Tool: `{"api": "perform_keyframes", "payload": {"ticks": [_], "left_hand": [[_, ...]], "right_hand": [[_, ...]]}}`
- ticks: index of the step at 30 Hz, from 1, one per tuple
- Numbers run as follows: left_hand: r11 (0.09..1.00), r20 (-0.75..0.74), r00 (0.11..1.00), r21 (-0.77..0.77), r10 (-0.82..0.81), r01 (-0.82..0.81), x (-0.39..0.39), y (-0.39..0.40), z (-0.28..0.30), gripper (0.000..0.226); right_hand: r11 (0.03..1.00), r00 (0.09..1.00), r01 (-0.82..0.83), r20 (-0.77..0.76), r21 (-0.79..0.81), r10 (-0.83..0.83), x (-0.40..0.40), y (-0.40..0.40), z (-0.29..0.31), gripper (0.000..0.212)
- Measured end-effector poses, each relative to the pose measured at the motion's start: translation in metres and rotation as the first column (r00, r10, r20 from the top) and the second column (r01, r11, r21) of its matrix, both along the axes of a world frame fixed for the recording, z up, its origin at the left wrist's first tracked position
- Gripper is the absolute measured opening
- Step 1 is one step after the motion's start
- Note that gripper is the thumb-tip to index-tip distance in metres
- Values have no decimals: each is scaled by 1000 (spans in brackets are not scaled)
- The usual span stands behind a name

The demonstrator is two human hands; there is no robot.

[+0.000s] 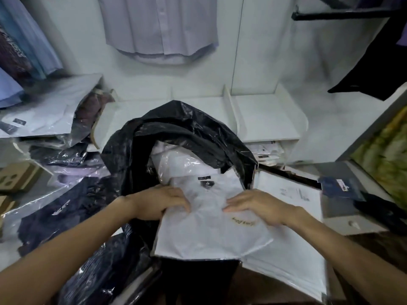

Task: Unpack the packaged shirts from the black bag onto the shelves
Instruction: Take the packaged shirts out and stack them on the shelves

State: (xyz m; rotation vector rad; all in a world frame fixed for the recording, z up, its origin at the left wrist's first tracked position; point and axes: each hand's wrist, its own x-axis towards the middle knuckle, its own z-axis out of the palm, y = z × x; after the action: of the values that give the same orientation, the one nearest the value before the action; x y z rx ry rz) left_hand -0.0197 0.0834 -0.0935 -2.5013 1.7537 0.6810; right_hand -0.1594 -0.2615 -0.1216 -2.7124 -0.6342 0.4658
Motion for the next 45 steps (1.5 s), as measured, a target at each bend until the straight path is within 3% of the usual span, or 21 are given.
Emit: {"api": "perform_keyframes", "payload": {"ticks": [3,5,7,9,11,13,15,16,18,23,25,28,30,31,34,37,42,45], "left_hand": [[990,-79,997,144,18,-6,-5,-3,-18,69],[962,-105,987,258,123,-93,-4,-10,-20,73],[935,-134,947,247,292,-253,-3,-19,-22,67],[847,-185,826,140,532,-513,6,-28,-25,63],[672,-296,629,66,719,-737,12,-38,-29,56],[543,-379,479,76,792,-837,15,-48,-32,56],[422,-410,336,139,848,-896,14,-54,-39,80],[407,-386,322,161,864,-899,14,-56,-43,81],[454,-284,395,188,874,-871,13,-56,-48,67],[644,-84,664,359,743,-675,15,-43,-40,70],[637,-66,684,439,727,-634,19,-41,-33,65],[686,-33,715,315,698,-656,25,-51,-25,41],[666,-46,677,240,735,-707,32,-63,-15,51],[657,-38,667,217,744,-722,36,-70,-9,55],[685,28,695,144,719,-715,50,-89,5,57],[743,113,748,95,654,-663,57,-101,22,47],[731,36,731,-92,681,-676,77,-108,71,44],[691,-64,696,-84,716,-718,95,-107,106,40]], "right_hand": [[991,995,-90,-53,-97,86,-8,9,-23,58],[988,987,-86,-143,-127,67,-1,6,-31,62],[992,953,-64,-302,-109,28,7,5,-29,65],[995,915,95,-392,-13,-93,18,4,-25,66],[926,885,372,-325,61,-334,31,7,-21,54],[781,776,616,-250,106,-578,42,15,-24,53],[611,607,783,-352,113,-713,48,26,-29,70],[541,538,832,-415,121,-734,50,31,-34,76],[512,501,853,-433,101,-750,52,38,-38,77],[723,644,687,-406,-66,-649,55,43,-19,76],[783,683,610,-420,-121,-597,55,44,-12,76],[816,707,509,-407,-274,-578,62,51,2,69],[778,820,387,-201,-495,-536,73,61,12,56],[761,866,377,-90,-529,-492,78,66,16,49],[864,892,438,2,-248,-452,104,80,16,40],[923,923,383,38,-37,-382,142,91,11,52],[945,969,220,163,-243,-184,203,121,-15,74],[920,966,221,199,-323,-163,231,136,-19,106]]}}
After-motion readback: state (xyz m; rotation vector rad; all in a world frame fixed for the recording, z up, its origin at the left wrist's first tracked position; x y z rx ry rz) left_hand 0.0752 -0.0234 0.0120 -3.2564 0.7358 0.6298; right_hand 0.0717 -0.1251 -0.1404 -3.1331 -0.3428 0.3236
